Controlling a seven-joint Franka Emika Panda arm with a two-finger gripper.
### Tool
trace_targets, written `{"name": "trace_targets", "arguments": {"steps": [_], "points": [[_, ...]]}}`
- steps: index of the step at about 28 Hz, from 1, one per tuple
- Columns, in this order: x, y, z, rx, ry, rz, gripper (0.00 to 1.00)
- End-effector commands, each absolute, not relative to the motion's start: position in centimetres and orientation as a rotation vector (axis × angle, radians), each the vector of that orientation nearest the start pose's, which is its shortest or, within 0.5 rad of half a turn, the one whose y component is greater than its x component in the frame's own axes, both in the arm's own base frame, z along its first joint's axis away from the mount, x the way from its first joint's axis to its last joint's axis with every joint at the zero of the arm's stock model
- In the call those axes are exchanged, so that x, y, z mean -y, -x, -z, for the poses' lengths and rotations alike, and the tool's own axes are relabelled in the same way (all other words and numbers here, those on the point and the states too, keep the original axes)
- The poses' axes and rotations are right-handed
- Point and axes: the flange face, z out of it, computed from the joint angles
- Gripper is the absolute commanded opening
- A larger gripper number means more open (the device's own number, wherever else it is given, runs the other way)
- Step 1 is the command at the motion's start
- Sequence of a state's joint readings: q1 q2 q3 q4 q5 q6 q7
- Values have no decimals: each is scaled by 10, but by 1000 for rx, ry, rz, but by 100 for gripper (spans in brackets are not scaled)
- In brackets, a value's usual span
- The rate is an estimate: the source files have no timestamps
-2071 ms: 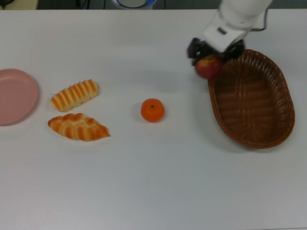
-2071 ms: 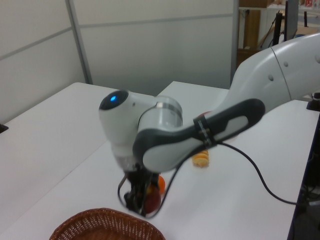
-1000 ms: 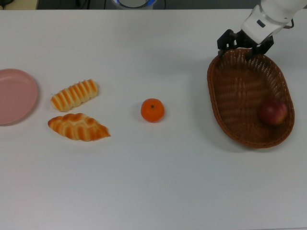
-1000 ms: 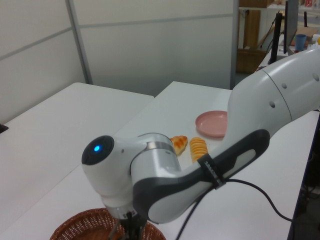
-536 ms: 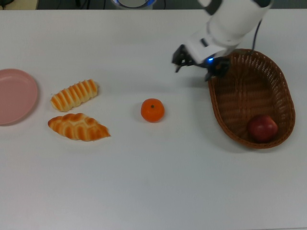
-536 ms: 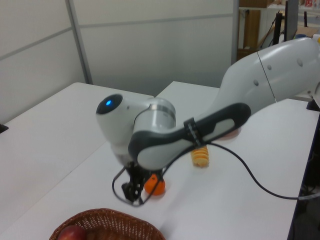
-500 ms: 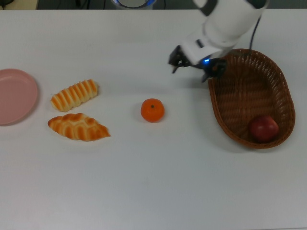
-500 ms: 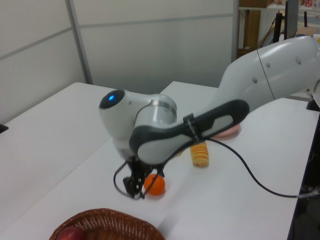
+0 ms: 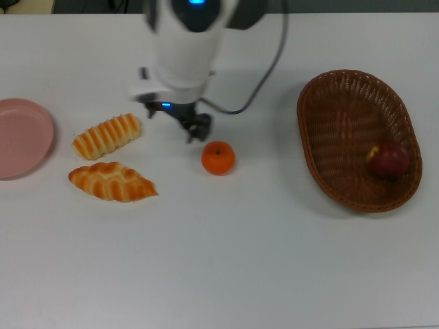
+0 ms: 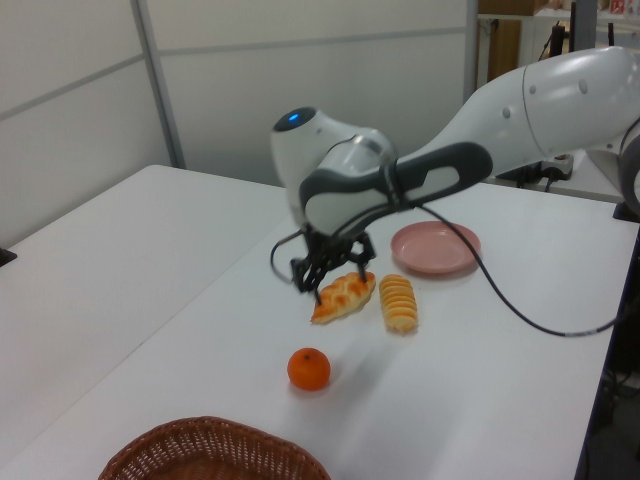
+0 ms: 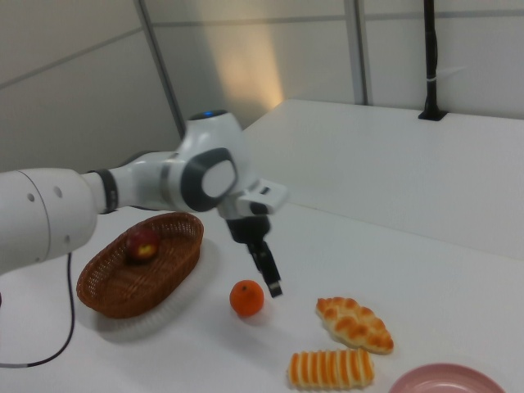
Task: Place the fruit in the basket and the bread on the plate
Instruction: 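Move the open gripper over the braided bread roll, then lower and close the gripper on the braided bread roll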
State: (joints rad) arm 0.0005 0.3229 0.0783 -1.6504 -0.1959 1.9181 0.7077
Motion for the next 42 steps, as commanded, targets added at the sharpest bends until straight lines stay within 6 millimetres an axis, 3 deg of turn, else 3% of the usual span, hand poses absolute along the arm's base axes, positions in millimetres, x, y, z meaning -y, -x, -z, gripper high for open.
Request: {"name": "trace_targets", "arguments": {"steps": [1, 3, 14, 21, 27, 39, 40, 42], "points": [[7, -650, -424, -1304, 2941, 20, 100], [29, -652, -423, -1416, 2824, 18, 100], [98, -677, -385, -1913, 2283, 258, 100], [100, -685, -357, -1982, 2198, 262, 100], [91, -686, -328, -1985, 2229, 206, 100], [92, -691, -276, -1988, 2282, 157, 100], [93, -691, -276, -1988, 2281, 162, 99], [93, -691, -278, -1984, 2283, 167, 84]]}}
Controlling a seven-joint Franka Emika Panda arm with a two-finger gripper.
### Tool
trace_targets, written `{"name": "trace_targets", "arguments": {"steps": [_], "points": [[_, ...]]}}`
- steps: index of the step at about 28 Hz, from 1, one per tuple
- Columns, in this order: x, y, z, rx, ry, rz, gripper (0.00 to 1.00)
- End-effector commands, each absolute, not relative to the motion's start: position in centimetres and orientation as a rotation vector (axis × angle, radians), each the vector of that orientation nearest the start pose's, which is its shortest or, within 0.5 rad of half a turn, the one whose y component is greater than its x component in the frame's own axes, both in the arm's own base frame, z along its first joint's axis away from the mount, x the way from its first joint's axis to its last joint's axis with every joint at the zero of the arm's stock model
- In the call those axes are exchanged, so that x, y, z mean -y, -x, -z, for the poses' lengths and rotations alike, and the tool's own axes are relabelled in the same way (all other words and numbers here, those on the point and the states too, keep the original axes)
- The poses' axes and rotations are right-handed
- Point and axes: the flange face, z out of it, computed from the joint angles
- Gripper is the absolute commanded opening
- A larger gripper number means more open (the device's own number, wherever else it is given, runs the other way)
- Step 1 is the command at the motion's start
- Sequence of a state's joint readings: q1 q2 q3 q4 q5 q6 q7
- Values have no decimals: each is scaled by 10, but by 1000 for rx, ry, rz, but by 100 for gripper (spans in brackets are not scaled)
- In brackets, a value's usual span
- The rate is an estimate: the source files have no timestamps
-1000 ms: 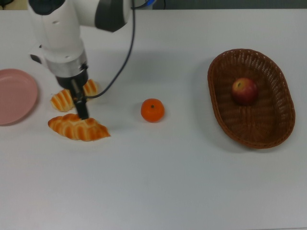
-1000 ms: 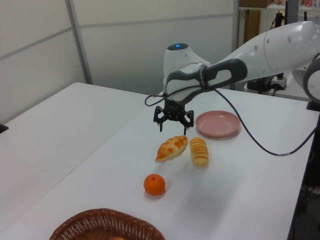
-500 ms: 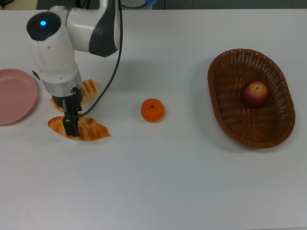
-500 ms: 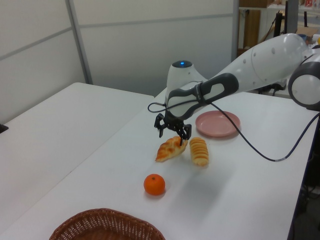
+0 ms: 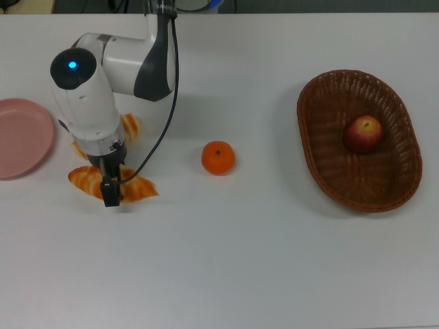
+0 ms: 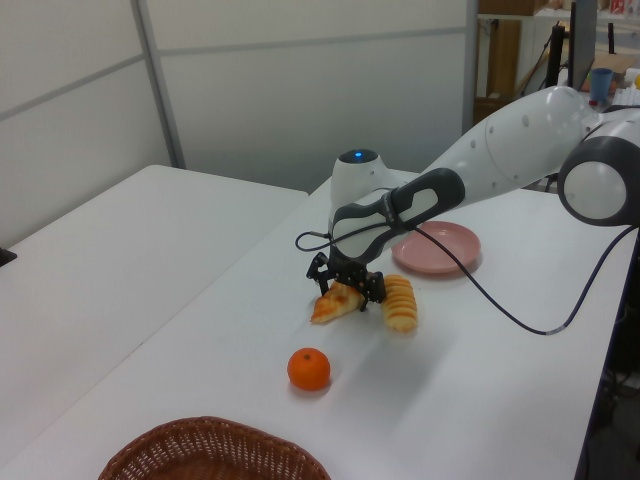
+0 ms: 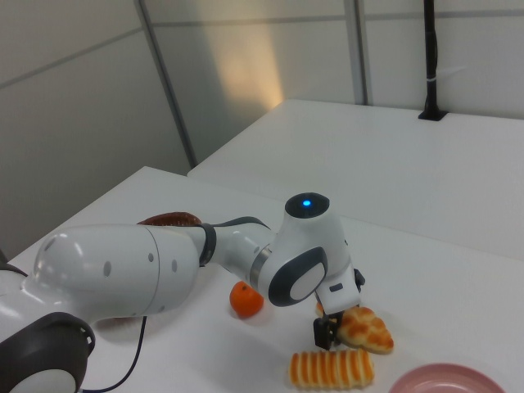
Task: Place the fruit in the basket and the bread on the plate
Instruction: 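Lower and close the gripper on the braided bread roll, then carry the braided roll onto the pink plate and release it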
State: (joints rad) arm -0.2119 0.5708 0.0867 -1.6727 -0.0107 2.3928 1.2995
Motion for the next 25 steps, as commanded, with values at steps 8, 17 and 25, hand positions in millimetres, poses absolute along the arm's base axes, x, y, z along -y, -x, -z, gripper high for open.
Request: {"name": "trace_targets", "arguments": {"steps": [8, 17, 25], "points": [[103, -705, -311, -1966, 2245, 243, 0], [119, -702, -363, -1934, 2218, 311, 0], [179, -691, -386, -1956, 2166, 336, 0]]}}
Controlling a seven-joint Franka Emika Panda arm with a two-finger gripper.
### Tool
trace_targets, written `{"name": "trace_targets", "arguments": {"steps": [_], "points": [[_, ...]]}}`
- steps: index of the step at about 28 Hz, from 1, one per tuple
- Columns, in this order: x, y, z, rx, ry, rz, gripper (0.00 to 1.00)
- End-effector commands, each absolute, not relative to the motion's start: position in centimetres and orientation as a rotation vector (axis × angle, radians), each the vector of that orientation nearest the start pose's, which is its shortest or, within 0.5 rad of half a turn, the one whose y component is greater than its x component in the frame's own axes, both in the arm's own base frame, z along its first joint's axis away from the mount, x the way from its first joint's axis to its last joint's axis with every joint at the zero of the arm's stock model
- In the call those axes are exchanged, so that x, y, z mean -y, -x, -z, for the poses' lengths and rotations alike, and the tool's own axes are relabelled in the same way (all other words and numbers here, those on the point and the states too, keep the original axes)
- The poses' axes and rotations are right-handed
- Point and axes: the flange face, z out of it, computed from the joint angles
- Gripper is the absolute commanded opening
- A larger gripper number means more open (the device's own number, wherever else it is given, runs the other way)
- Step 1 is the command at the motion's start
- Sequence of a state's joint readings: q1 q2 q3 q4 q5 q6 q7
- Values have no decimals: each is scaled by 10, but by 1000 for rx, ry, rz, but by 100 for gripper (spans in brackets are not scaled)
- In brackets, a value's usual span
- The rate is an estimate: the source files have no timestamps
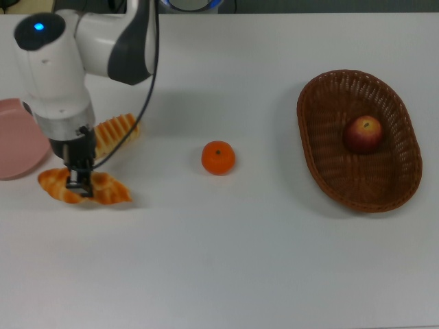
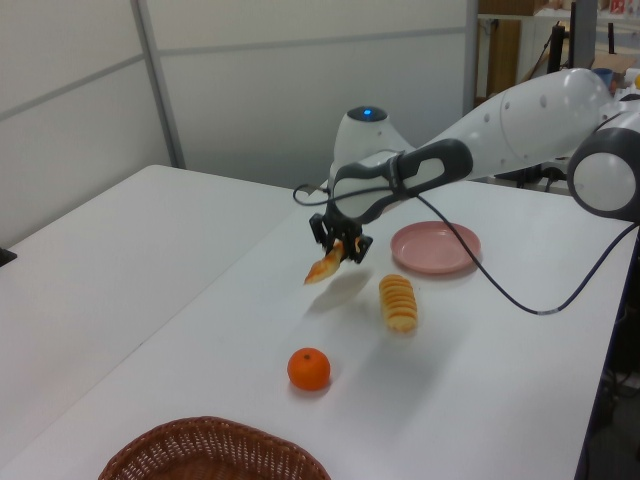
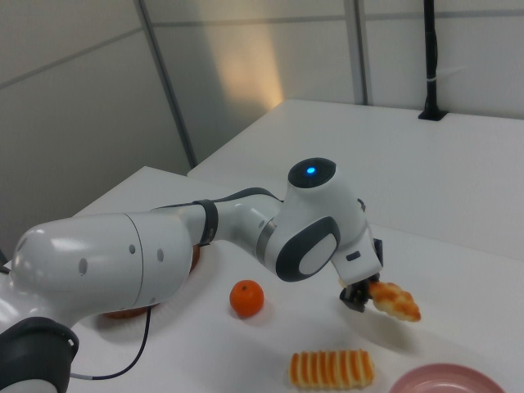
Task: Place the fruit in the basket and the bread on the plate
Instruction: 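Carry the braided roll onto the pink plate and release it, then move the open gripper over the orange mandarin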
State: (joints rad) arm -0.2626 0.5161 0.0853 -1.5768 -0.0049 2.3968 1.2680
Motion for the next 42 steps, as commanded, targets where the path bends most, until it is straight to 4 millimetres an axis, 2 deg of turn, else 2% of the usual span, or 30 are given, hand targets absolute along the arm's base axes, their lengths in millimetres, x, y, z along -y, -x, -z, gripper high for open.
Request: {"name": "trace_targets", "arguments": {"steps": [1, 2, 3, 7, 8, 13, 15, 16, 17, 18, 19, 24, 29, 38, 42], "points": [[189, -688, -386, -1957, 2162, 336, 0], [200, -685, -386, -1959, 2159, 337, 0], [222, -678, -386, -1965, 2144, 335, 0], [265, -659, -380, -1953, 2157, 288, 0], [281, -652, -377, -1937, 2167, 278, 0], [315, -635, -362, -1938, 2163, 257, 0], [319, -634, -350, -1931, 2178, 239, 0], [321, -634, -345, -1929, 2184, 233, 7], [322, -633, -338, -1928, 2188, 223, 21], [321, -634, -331, -1925, 2200, 212, 71], [320, -634, -328, -1923, 2211, 207, 100], [320, -634, -326, -1896, 2245, 199, 100], [315, -631, -336, -1820, 2319, 148, 100], [300, -613, -391, -1621, 2462, 37, 100], [287, -611, -404, -1554, 2503, -2, 100]]}}
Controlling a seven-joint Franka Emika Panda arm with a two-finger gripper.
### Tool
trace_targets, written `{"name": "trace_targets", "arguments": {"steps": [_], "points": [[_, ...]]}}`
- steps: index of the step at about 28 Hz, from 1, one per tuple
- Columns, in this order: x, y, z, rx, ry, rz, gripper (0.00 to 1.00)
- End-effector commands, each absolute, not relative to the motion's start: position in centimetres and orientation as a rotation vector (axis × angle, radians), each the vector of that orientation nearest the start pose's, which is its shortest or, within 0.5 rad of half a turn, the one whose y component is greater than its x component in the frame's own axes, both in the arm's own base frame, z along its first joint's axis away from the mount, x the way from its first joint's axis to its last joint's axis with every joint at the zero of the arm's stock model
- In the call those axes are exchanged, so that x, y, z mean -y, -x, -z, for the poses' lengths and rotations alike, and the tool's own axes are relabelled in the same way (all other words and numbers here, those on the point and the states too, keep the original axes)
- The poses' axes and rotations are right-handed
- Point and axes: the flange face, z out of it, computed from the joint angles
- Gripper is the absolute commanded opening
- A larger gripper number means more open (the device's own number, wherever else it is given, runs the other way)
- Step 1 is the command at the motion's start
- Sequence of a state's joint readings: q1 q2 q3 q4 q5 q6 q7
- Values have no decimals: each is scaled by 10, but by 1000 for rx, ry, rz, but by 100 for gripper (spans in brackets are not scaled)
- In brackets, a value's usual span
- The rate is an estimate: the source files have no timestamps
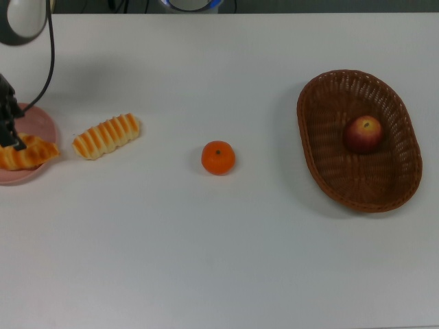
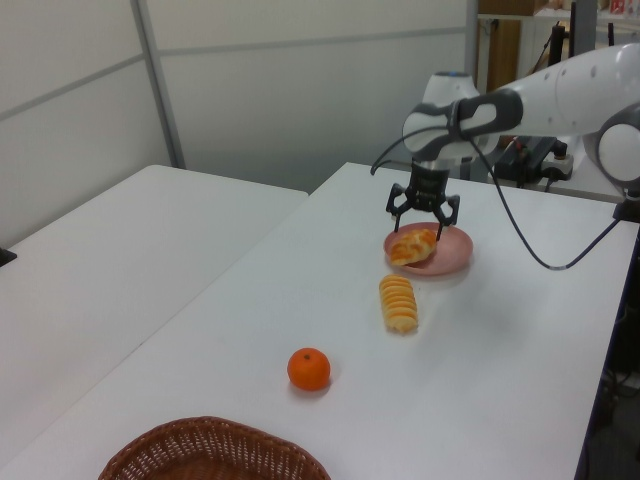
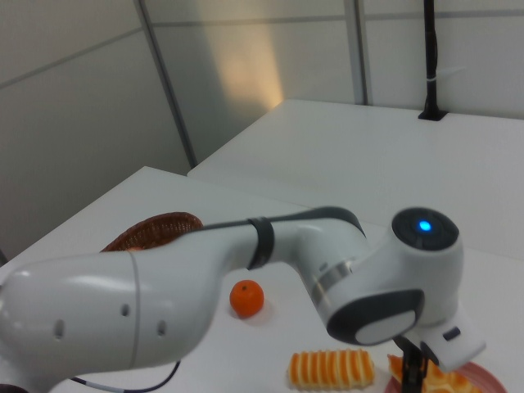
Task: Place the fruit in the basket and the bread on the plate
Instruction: 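Move the open gripper over the orange mandarin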
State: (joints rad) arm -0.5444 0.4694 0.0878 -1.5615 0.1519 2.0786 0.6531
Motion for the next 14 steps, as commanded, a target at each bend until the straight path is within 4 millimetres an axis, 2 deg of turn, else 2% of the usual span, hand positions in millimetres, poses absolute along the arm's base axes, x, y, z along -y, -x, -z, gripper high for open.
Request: {"name": "trace_targets", "arguments": {"steps": [1, 2, 5, 6, 10, 11, 14], "points": [[279, -612, -407, -1523, 2520, -22, 100], [272, -614, -406, -1500, 2535, -36, 100], [227, -630, -406, -1382, 2611, -60, 100], [201, -639, -402, -1314, 2650, -73, 100], [146, -652, -394, -1154, 2755, -96, 100], [117, -657, -393, -1076, 2813, -100, 100], [80, -663, -394, -975, 2883, -88, 100]]}}
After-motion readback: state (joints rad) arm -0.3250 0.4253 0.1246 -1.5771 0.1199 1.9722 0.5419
